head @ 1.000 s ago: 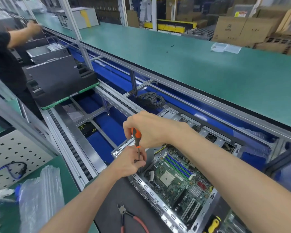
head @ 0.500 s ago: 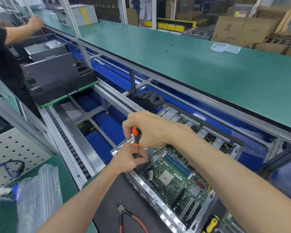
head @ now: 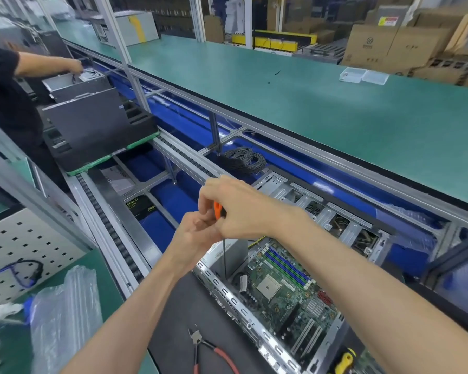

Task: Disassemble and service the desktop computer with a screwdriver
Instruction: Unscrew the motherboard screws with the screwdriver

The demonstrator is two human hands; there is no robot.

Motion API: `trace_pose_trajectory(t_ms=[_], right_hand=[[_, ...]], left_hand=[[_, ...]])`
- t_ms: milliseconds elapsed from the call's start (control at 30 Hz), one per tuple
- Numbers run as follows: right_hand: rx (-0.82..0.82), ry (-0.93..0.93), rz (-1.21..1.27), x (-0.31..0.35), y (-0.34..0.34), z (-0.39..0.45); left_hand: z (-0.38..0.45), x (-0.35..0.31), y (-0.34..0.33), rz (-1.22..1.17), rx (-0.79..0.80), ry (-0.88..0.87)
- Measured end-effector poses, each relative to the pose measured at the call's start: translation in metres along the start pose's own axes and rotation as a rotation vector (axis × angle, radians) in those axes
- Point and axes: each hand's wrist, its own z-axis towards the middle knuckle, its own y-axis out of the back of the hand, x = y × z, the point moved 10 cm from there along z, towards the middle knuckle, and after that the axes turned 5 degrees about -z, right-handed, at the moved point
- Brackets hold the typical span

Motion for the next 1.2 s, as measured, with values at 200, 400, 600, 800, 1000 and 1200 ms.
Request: trace_pose_trajectory(t_ms=[200,400,600,800,1000,1200], right_hand=[[-0.144,-0.107,-0.443,0.005,0.009,0.004],[-0.041,0.021,-0.311,0.013,-0.005,0.010],[0.090,0.030,-0.059,0.009,0.000,0.002],[-0.135,-0.113,-0.451,-0.001,0.010,0.005],[0.033,-0.053,-0.281,-0.003,-0.004,0.009],[0.072,-0.020,-0.103,-0.004,0.002,-0.002]], left_hand=[[-0.001,-0.016,0.021,0.346,-0.258,-0.087],[-0.006,-0.019,0.015,0.424,-0.195,-0.037],[-0.012,-0.021,0.004,0.411,-0.062,0.025],[-0.004,-0.030,0.010,0.534,-0.235,-0.014],[-0.009,-0.020,0.002,0.465,-0.060,0.031],[-0.008,-0.020,0.002,0.442,-0.070,0.051]])
